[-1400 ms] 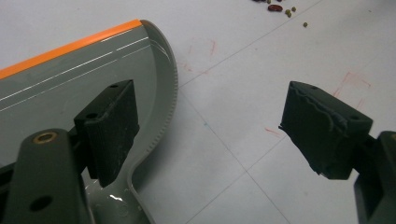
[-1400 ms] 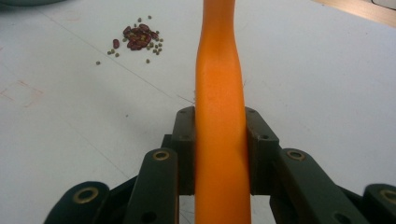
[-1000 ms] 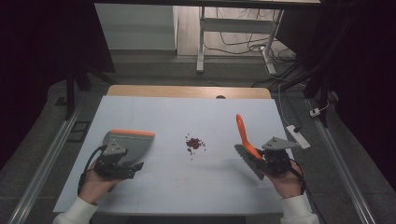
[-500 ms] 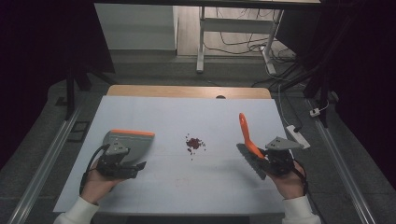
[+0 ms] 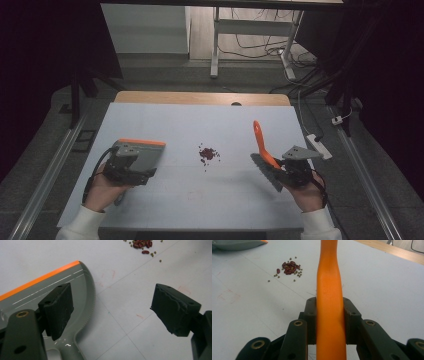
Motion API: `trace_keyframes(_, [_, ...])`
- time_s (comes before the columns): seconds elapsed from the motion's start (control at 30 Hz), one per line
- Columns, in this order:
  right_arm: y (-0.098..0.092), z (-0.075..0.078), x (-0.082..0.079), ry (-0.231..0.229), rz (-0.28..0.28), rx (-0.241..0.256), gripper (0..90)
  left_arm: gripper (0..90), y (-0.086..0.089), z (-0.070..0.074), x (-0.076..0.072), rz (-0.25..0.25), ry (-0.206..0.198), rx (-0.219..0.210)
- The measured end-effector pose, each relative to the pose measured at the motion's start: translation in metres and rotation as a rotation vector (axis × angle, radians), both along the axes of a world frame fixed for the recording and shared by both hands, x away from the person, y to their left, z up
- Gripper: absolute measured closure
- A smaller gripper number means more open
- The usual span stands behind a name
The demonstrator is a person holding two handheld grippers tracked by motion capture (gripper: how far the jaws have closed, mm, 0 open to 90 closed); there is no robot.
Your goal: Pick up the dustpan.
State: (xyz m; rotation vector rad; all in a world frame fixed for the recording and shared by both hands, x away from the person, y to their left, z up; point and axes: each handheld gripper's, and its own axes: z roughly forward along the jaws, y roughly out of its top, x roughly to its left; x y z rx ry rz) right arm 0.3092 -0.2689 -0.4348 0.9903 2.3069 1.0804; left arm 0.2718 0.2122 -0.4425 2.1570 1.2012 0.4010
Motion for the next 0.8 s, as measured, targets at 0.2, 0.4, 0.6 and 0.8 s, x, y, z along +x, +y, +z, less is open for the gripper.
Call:
trace_keyframes(0.2, [0.000,0.001,0.002,-0.005,-0.002,0.001,70.1,18.3,0.015,0.004,-0.003,0.067,-0.012,-0.016])
trace_keyframes(0.4, [0.000,-0.001,0.003,0.000,-0.007,-0.008,70.1,17.5,0.025,0.009,-0.005,0.097,-0.005,0.006])
trace_keyframes(0.6, [0.004,-0.002,0.001,-0.005,-0.001,-0.024,70.1,17.1,0.034,0.008,-0.007,0.145,0.021,0.030])
trace_keyframes(0.8, [0.003,-0.003,0.002,-0.001,-0.003,-0.022,70.1,16.2,0.041,0.004,-0.008,0.175,0.043,0.030])
